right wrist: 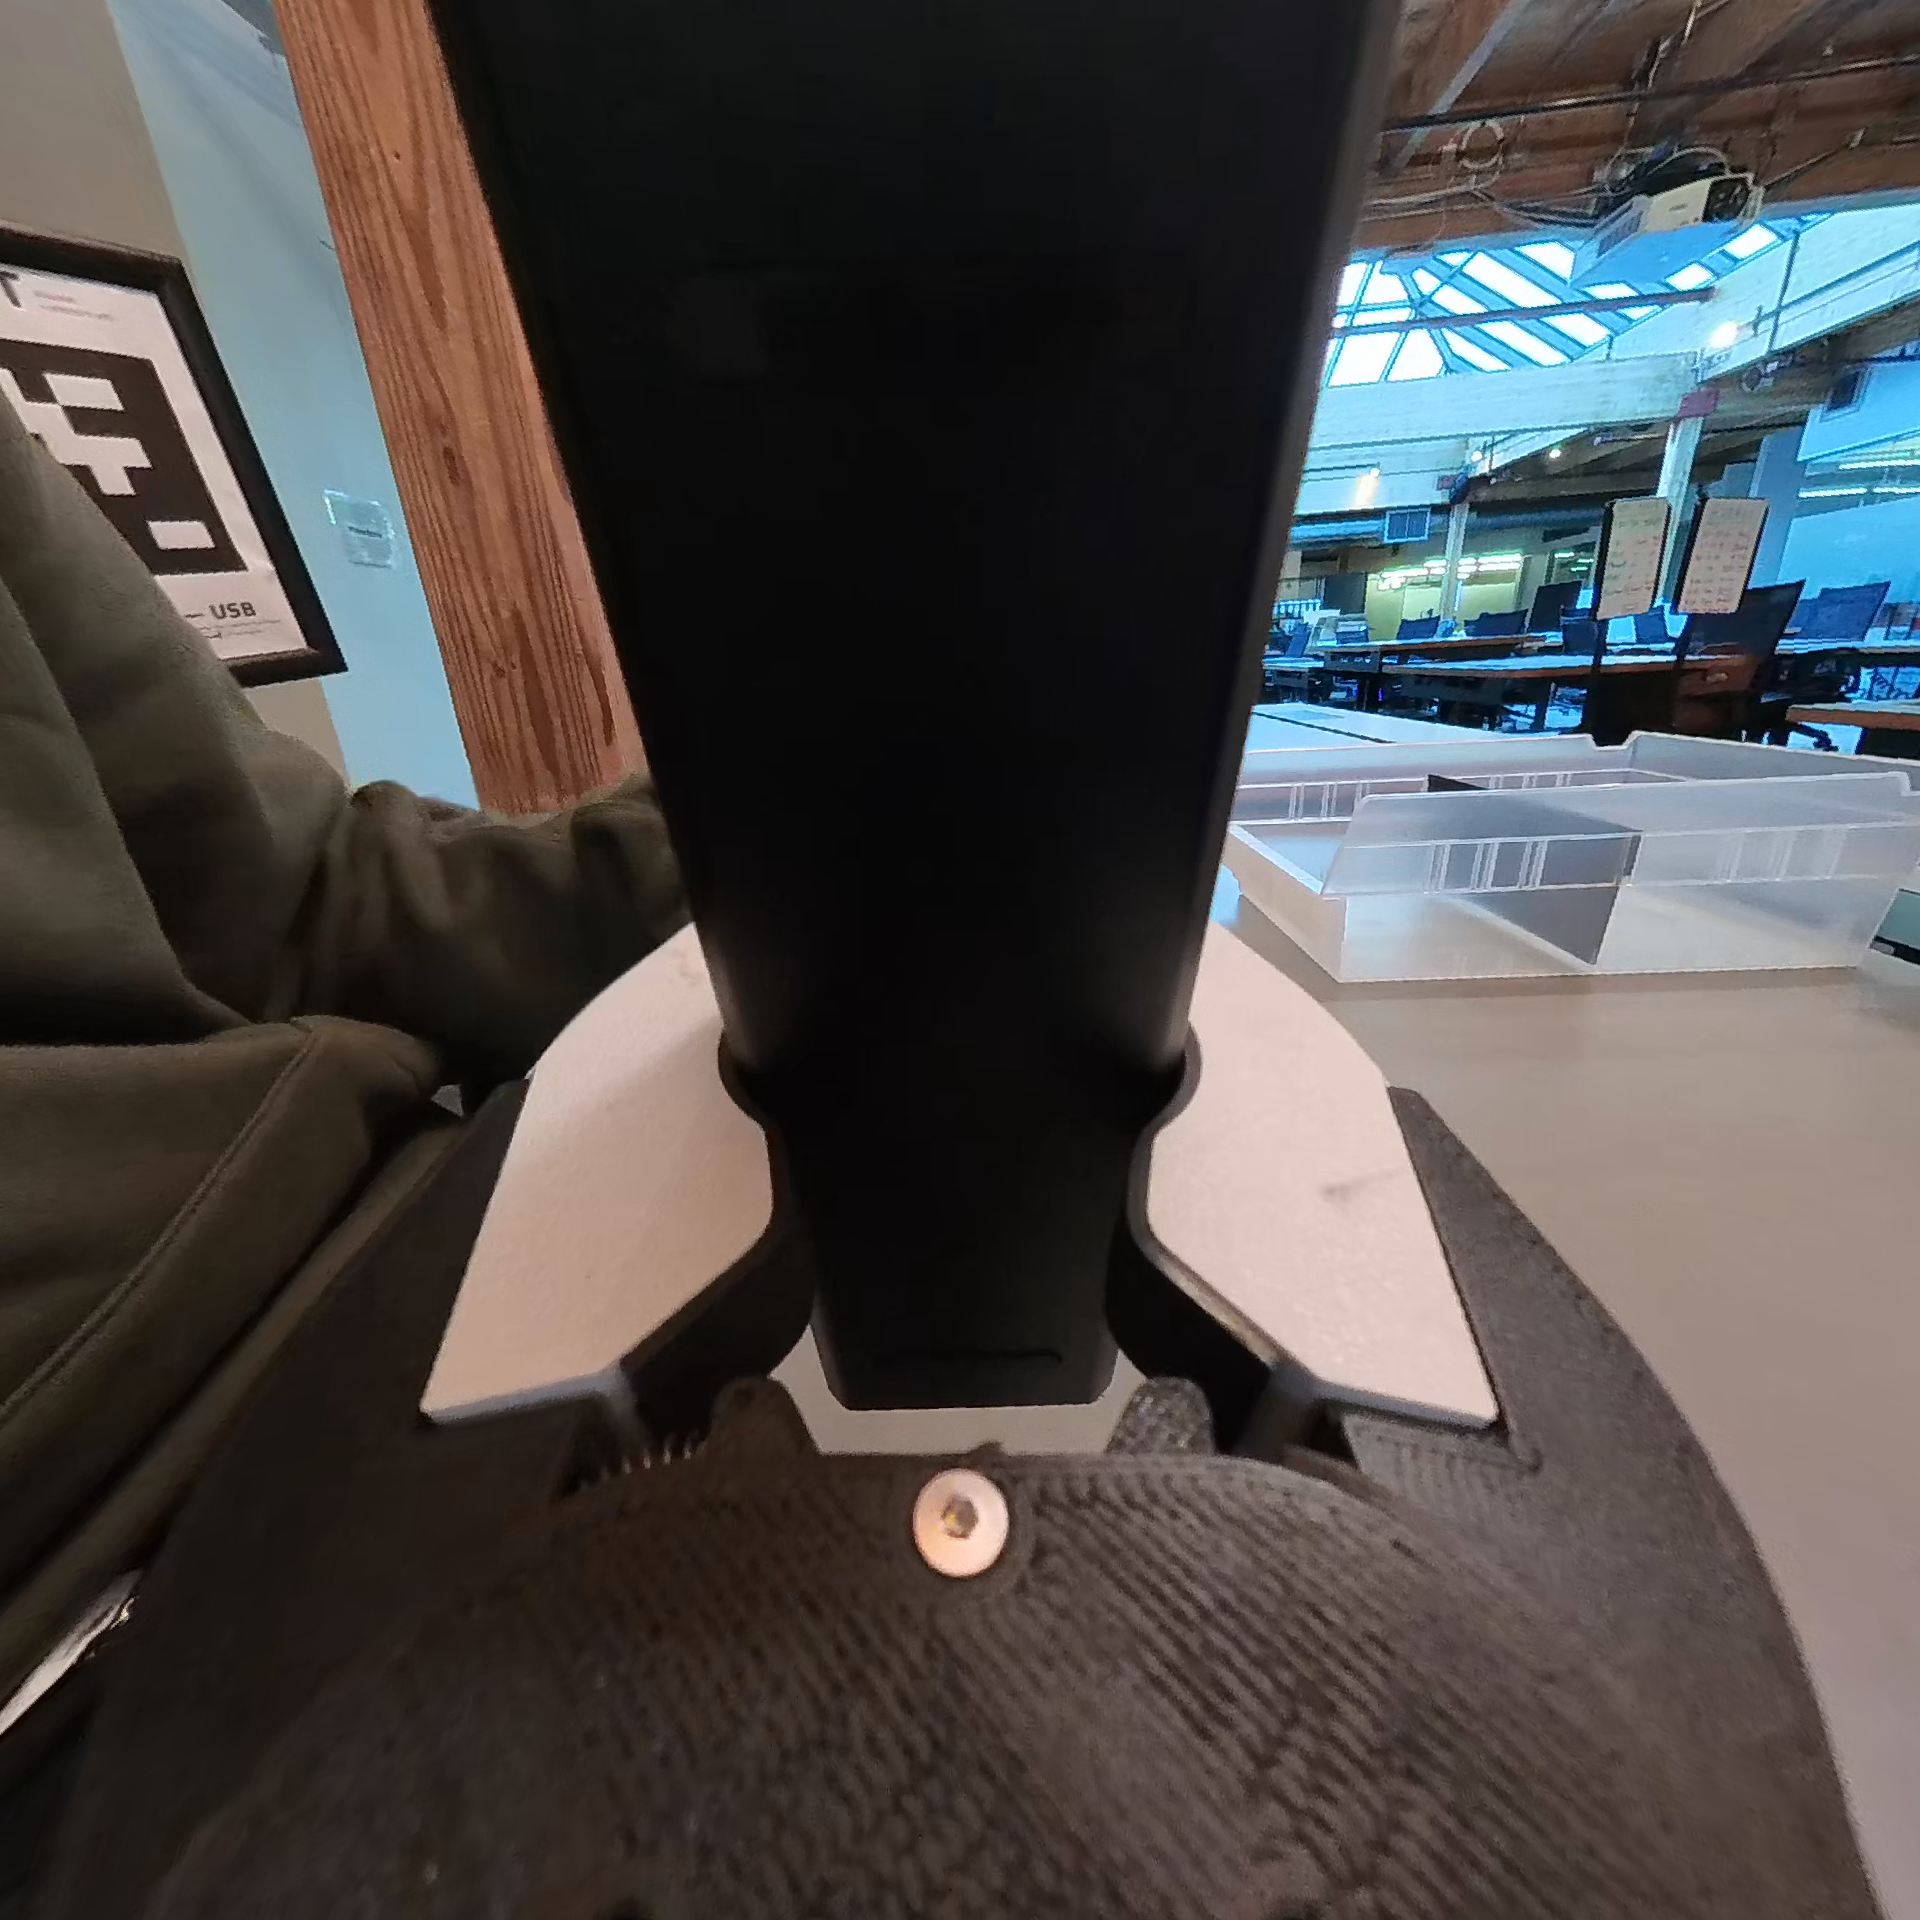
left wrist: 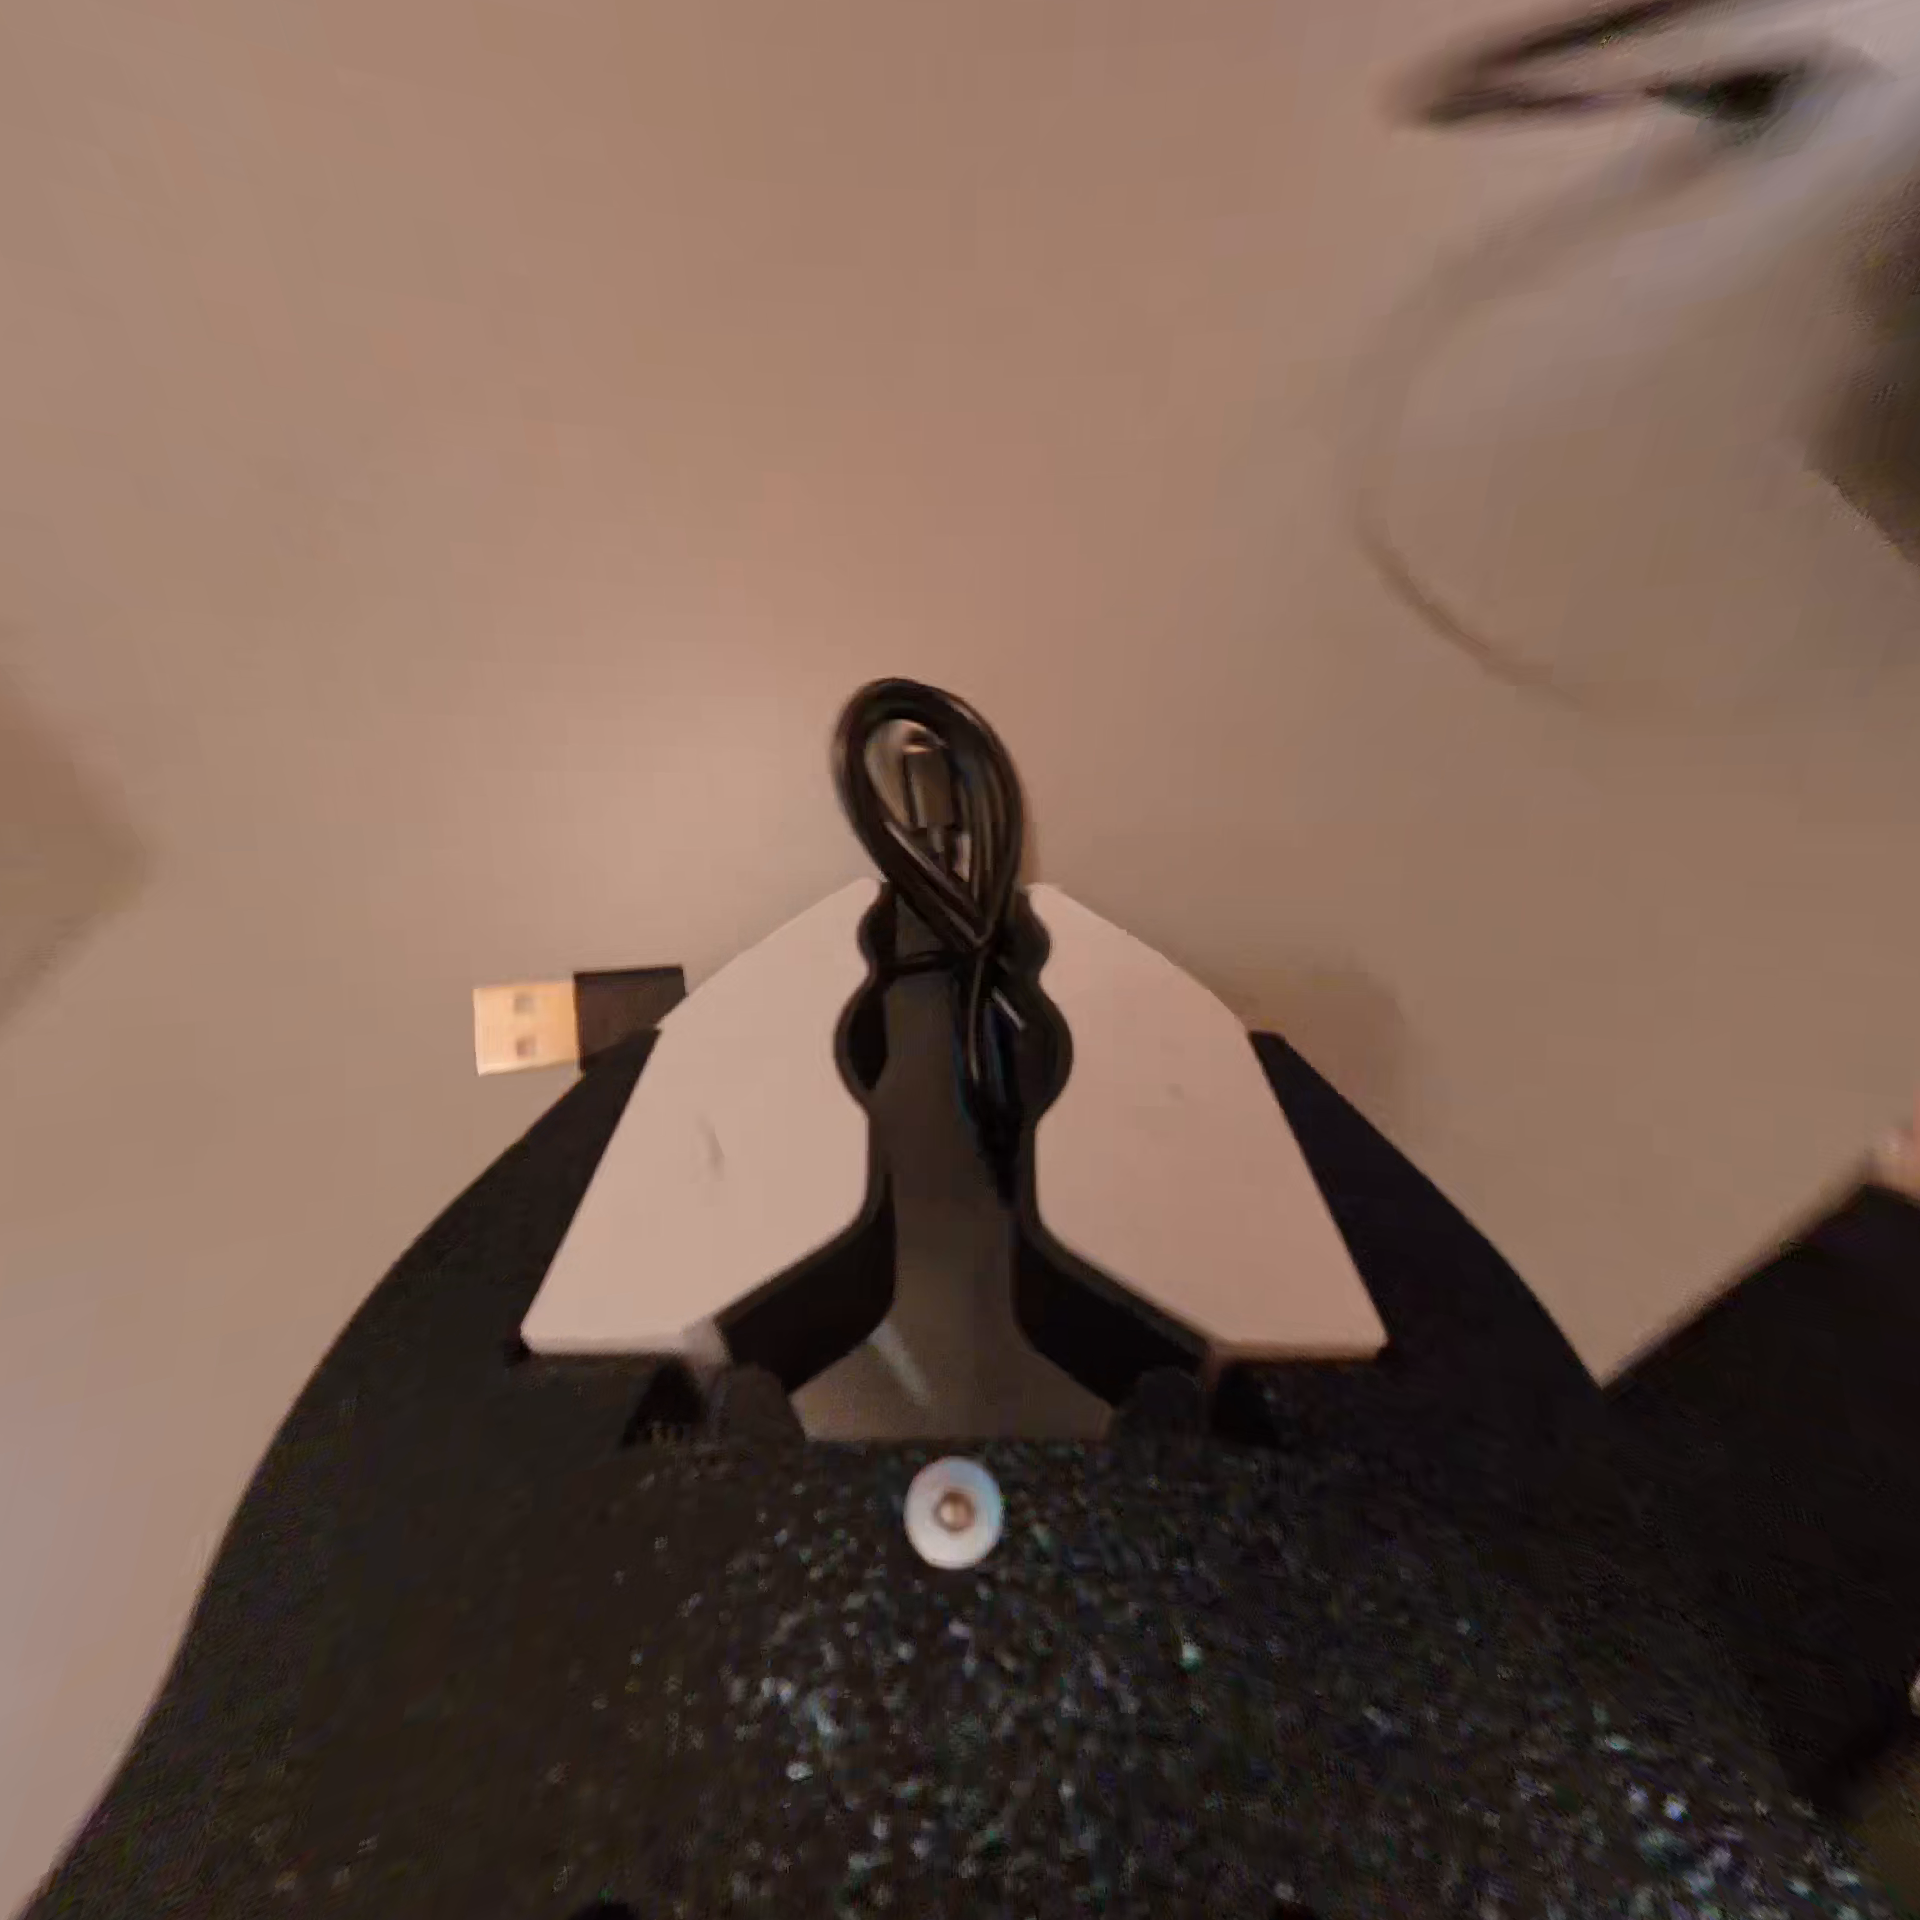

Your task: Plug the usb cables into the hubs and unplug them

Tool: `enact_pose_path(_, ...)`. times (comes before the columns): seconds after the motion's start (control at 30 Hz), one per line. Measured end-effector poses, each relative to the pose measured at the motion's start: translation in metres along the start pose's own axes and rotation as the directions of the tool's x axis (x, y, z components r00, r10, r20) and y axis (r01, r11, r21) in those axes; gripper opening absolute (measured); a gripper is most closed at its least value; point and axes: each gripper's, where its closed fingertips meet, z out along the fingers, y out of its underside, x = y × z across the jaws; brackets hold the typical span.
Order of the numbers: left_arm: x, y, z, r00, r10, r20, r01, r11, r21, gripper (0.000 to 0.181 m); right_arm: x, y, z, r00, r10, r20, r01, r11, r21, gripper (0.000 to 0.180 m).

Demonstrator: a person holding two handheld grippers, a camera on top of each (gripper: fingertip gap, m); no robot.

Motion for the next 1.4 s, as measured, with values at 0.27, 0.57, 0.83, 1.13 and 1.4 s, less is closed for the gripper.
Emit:
enact_pose_path(0.27, 0.013, 0.018, -0.026, 0.886, 0.458, -0.08, -0.461, 0.886, -0.038, 0.035, 0.0, 0.001, 0.001, 1.0, -0.005, 0.0, 0.005, 1.0, -0.005, 0.073)
enact_pose_path(0.57, -0.029, 0.007, -0.02, 0.895, -0.444, 0.046, 0.445, 0.895, -0.01, 0.035, -0.001, 0.001, 0.001, 1.0, -0.003, 0.007, 0.003, 1.0, -0.01, 0.073)
enact_pose_path(0.83, -0.031, 0.006, 0.003, 0.972, -0.147, 0.184, 0.174, 0.975, -0.14, 0.012, 0.002, 0.001, 0.001, 1.0, -0.001, -0.016, 0.0, 1.0, -0.004, 0.073)
enact_pose_path(1.13, 0.047, -0.051, -0.025, 0.917, 0.312, -0.249, -0.193, 0.892, 0.408, 0.01, 0.006, 0.001, 0.0, 0.999, -0.016, -0.037, 0.016, 1.0, -0.016, 0.073)
enact_pose_path(1.4, 0.063, -0.039, -0.012, 0.873, 0.403, -0.275, -0.274, 0.872, 0.405, 0.01, 0.012, 0.002, -0.01, 0.996, -0.049, -0.078, 0.045, 0.998, -0.049, 0.073)
